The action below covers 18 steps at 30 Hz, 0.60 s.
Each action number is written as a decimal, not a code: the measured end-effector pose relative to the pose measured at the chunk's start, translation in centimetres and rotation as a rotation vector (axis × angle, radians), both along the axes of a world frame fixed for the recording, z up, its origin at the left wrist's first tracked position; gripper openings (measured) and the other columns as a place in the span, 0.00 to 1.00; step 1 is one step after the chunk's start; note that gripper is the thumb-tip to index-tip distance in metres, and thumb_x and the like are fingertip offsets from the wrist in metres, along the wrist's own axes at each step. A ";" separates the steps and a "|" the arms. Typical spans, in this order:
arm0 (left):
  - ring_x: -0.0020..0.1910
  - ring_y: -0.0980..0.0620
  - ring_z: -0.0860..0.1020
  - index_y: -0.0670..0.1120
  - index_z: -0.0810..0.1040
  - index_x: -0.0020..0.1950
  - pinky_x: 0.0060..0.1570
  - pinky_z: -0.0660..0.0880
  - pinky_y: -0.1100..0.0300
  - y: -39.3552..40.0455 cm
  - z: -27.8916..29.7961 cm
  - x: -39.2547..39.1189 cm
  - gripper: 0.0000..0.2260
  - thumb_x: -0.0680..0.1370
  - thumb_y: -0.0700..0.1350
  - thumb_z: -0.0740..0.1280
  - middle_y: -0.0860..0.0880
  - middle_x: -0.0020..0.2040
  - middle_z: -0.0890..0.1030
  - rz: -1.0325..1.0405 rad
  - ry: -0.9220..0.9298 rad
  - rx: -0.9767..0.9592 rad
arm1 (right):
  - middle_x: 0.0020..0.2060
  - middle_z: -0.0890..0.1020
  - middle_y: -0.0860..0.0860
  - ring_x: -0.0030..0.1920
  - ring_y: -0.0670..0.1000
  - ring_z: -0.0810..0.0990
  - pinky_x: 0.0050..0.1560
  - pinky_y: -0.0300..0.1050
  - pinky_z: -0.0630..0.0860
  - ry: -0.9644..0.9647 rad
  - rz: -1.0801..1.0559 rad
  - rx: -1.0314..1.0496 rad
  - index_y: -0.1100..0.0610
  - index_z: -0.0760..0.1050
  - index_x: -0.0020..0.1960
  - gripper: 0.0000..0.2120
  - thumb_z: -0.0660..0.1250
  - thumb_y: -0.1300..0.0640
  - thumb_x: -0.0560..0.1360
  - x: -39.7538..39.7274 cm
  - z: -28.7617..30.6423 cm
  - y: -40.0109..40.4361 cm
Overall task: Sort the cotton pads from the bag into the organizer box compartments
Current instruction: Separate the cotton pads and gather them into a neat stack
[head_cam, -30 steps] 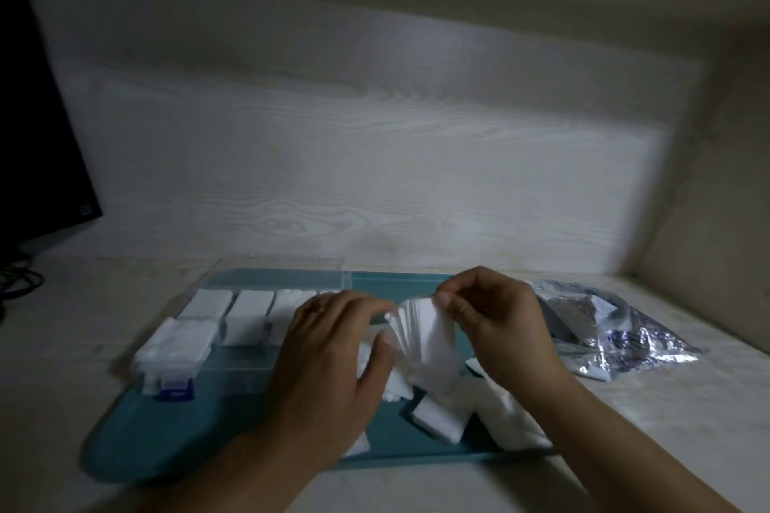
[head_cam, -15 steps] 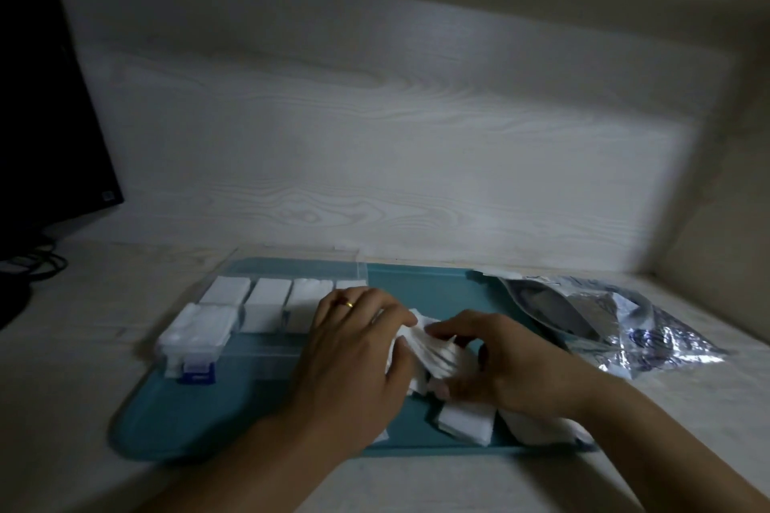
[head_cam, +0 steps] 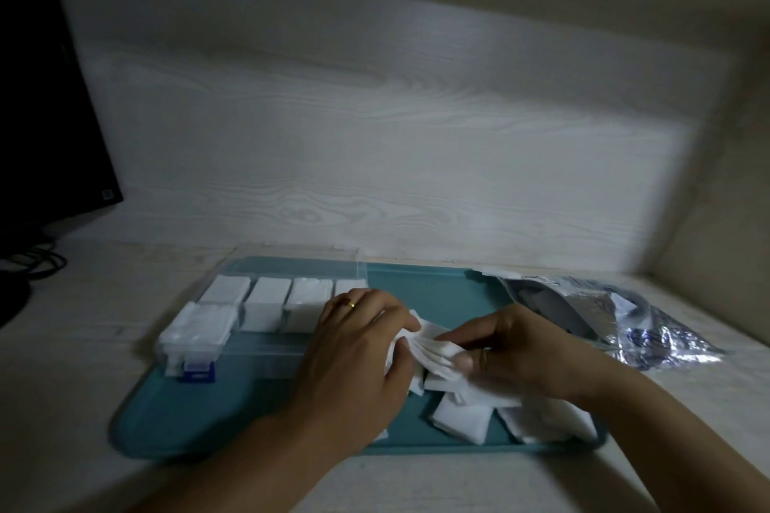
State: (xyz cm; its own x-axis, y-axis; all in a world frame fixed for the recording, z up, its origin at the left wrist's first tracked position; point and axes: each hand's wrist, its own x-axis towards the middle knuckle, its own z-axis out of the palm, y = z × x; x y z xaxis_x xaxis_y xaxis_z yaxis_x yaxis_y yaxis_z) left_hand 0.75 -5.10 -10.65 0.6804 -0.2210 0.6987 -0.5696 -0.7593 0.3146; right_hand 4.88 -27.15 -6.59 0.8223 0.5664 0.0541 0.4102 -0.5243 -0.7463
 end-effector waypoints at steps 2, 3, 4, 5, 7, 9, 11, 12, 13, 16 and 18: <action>0.54 0.55 0.75 0.52 0.79 0.49 0.56 0.67 0.62 0.0 0.0 0.0 0.10 0.75 0.47 0.59 0.56 0.51 0.77 -0.008 0.004 -0.001 | 0.51 0.86 0.52 0.50 0.45 0.80 0.55 0.45 0.78 0.015 0.017 0.012 0.51 0.84 0.56 0.18 0.70 0.42 0.72 0.0 -0.1 0.0; 0.54 0.55 0.75 0.52 0.79 0.49 0.56 0.67 0.61 0.0 0.0 0.0 0.10 0.76 0.48 0.59 0.56 0.51 0.77 -0.013 0.010 0.006 | 0.51 0.86 0.54 0.50 0.46 0.80 0.54 0.44 0.77 0.028 0.018 0.016 0.52 0.84 0.56 0.18 0.69 0.42 0.73 0.0 -0.1 0.0; 0.54 0.55 0.74 0.52 0.79 0.49 0.56 0.68 0.60 0.0 0.1 -0.1 0.10 0.76 0.48 0.59 0.56 0.51 0.77 -0.023 0.013 0.021 | 0.50 0.86 0.52 0.50 0.47 0.82 0.53 0.42 0.78 0.034 0.016 0.021 0.53 0.84 0.55 0.16 0.70 0.45 0.73 0.1 -0.2 0.0; 0.54 0.55 0.74 0.51 0.79 0.48 0.56 0.68 0.59 0.0 0.1 -0.1 0.09 0.77 0.49 0.59 0.56 0.51 0.77 -0.034 0.009 0.043 | 0.48 0.86 0.50 0.49 0.47 0.83 0.52 0.40 0.78 0.024 0.005 0.025 0.53 0.84 0.54 0.13 0.70 0.48 0.73 0.1 -0.4 0.1; 0.53 0.55 0.73 0.51 0.80 0.46 0.56 0.70 0.56 -0.2 0.1 -0.2 0.08 0.76 0.48 0.60 0.57 0.50 0.77 -0.048 -0.002 0.088 | 0.45 0.86 0.49 0.45 0.46 0.83 0.48 0.40 0.78 -0.018 -0.030 0.029 0.52 0.83 0.50 0.09 0.71 0.50 0.72 0.3 -0.6 0.3; 0.52 0.55 0.73 0.51 0.80 0.45 0.55 0.70 0.55 -0.3 0.1 -0.2 0.08 0.76 0.48 0.61 0.57 0.49 0.77 -0.045 -0.003 0.098 | 0.45 0.85 0.52 0.43 0.45 0.82 0.45 0.40 0.78 -0.018 -0.030 0.021 0.53 0.81 0.51 0.09 0.74 0.52 0.72 0.3 -0.9 0.3; 0.52 0.55 0.73 0.52 0.80 0.45 0.55 0.69 0.56 -0.2 0.1 0.0 0.08 0.75 0.48 0.61 0.57 0.48 0.77 -0.037 0.002 0.077 | 0.46 0.83 0.55 0.43 0.45 0.80 0.44 0.40 0.78 -0.011 -0.010 0.017 0.55 0.80 0.51 0.10 0.75 0.54 0.72 0.1 -1.1 0.3; 0.52 0.55 0.73 0.52 0.79 0.45 0.55 0.69 0.57 -0.2 0.1 0.0 0.08 0.76 0.48 0.60 0.58 0.48 0.77 -0.036 0.006 0.070 | 0.46 0.83 0.56 0.43 0.45 0.80 0.44 0.41 0.78 -0.010 -0.005 0.023 0.56 0.80 0.50 0.10 0.76 0.55 0.71 0.0 -1.1 0.4; 0.51 0.55 0.73 0.52 0.79 0.45 0.54 0.69 0.57 -0.2 0.1 0.1 0.08 0.76 0.48 0.60 0.57 0.48 0.77 -0.039 0.007 0.061 | 0.46 0.83 0.57 0.42 0.45 0.80 0.42 0.40 0.77 -0.013 -0.010 0.031 0.57 0.80 0.49 0.10 0.77 0.56 0.71 -0.1 -1.1 0.4; 0.51 0.55 0.74 0.51 0.79 0.45 0.53 0.69 0.58 -0.2 0.1 0.1 0.08 0.76 0.47 0.60 0.57 0.47 0.77 -0.048 -0.012 0.034 | 0.44 0.83 0.52 0.38 0.40 0.80 0.38 0.34 0.74 -0.082 -0.087 0.019 0.56 0.80 0.48 0.12 0.78 0.54 0.68 0.0 -0.7 0.7; 0.51 0.56 0.74 0.51 0.79 0.46 0.53 0.68 0.60 -0.1 0.2 0.1 0.08 0.76 0.47 0.60 0.56 0.48 0.77 -0.051 -0.045 -0.015 | 0.42 0.83 0.48 0.40 0.41 0.81 0.39 0.35 0.76 -0.130 -0.165 0.080 0.54 0.80 0.47 0.15 0.78 0.51 0.65 -0.1 0.0 0.6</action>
State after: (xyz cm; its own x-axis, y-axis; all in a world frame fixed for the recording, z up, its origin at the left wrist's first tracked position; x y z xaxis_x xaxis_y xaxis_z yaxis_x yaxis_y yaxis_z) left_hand 0.86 -5.15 -10.41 0.6365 -0.2444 0.7315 -0.6215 -0.7243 0.2987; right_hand 4.76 -26.53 -6.55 0.8865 0.4147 0.2055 0.4197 -0.5333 -0.7345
